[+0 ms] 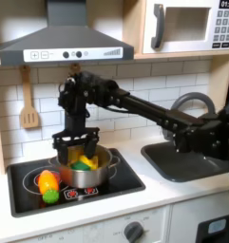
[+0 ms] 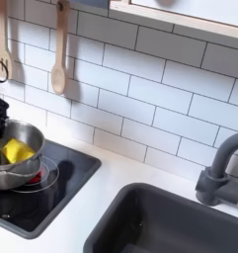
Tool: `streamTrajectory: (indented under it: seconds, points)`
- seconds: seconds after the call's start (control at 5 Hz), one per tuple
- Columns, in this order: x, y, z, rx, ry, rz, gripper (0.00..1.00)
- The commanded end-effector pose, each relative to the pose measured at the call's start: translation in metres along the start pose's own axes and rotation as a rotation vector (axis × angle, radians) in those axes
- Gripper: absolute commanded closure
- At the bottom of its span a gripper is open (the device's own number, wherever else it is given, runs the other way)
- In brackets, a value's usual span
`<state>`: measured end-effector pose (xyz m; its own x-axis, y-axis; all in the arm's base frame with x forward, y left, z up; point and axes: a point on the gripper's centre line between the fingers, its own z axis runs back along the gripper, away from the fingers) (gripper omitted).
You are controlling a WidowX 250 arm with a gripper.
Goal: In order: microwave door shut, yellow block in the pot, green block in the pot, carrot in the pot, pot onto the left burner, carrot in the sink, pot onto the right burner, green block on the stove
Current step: 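Put the carrot in the pot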
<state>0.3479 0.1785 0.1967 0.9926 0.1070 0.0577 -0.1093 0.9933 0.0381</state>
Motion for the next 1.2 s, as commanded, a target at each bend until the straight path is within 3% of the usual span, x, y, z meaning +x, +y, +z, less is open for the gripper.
streamTrajectory:
  seconds: [0.0,0.4,1.0]
  points:
    - [-0.013,0.019,0.005,0.012,-0.001,0.026,0.0]
    - [-0.028,0.042,0.006,0.032,0.006,0.053,0.0]
    - [-0.033,0.056,-0.007,0.067,0.027,0.071,0.0]
